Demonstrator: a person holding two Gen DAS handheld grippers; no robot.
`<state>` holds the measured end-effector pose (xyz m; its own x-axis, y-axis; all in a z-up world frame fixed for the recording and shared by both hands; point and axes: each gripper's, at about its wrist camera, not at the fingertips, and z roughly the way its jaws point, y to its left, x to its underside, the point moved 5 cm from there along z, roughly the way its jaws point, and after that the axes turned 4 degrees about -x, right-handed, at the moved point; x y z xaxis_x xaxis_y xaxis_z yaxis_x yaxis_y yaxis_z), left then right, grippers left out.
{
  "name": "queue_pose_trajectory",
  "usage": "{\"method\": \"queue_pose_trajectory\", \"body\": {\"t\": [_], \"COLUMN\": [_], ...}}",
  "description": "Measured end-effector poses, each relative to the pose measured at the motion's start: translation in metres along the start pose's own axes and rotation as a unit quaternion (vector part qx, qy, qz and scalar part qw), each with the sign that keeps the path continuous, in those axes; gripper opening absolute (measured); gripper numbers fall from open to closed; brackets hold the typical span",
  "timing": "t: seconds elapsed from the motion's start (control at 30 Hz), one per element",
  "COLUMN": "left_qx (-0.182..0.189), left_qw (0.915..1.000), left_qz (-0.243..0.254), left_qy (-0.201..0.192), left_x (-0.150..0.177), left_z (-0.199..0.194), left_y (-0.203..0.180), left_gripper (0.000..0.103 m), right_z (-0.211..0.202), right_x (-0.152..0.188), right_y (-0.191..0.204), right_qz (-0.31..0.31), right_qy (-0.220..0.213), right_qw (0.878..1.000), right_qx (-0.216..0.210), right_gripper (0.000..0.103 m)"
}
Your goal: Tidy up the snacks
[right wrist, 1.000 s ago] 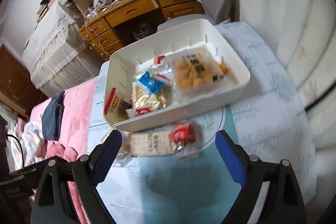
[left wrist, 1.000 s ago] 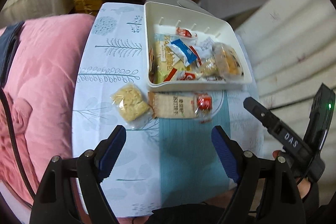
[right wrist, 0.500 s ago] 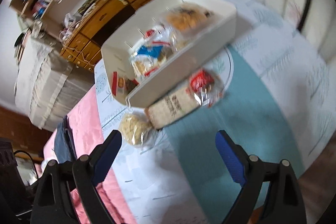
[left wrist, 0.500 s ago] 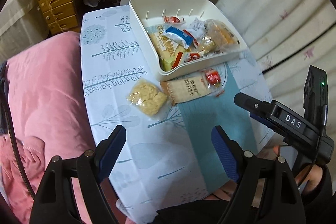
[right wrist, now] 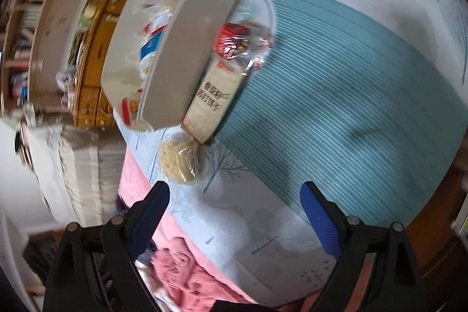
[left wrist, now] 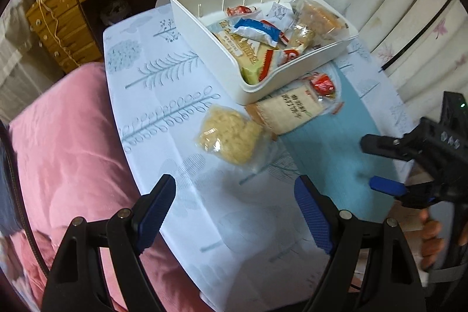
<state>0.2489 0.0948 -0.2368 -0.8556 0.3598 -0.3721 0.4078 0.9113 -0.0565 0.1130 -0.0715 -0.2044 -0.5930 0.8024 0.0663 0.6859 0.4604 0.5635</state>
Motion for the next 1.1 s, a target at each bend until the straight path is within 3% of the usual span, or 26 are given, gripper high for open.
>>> {"method": "queue_pose_trajectory", "body": {"t": [0.23, 0.4, 0.7, 1.1], "left_qx": [-0.038, -0.04, -0.042, -0.029], "left_qw": [0.9978, 0.9976, 0.9969, 0.9973], "left_qz": [0.054, 0.048, 0.021, 0.0], "left_qy": [0.007, 0.029, 0.063, 0.068], "left_x": [-0.013, -0.02, -0.026, -0.04], "left_z": [0.042, 0.071, 0.102, 0.122], "left_y": [-0.007, -0.008, -0.004, -0.004], "left_gripper": [0.082, 0.082, 0.082, 0.082], "right_z": [0.02, 0.038, 0.073, 0.095], "right_x": [-0.017, -0.036, -0.064, -0.088], "right_y": [-0.007, -0.003, 0.016, 0.044], "right_qz": [0.05, 0.048, -0.007, -0.086], "right_qy": [0.003, -0.002, -0.009, -0.041], "right_qw": [0.999, 0.999, 0.998, 0.988], "right_qx": [0.004, 0.014, 0.068, 0.122], "right_gripper": [0.091, 0.091, 0.083, 0.081]}}
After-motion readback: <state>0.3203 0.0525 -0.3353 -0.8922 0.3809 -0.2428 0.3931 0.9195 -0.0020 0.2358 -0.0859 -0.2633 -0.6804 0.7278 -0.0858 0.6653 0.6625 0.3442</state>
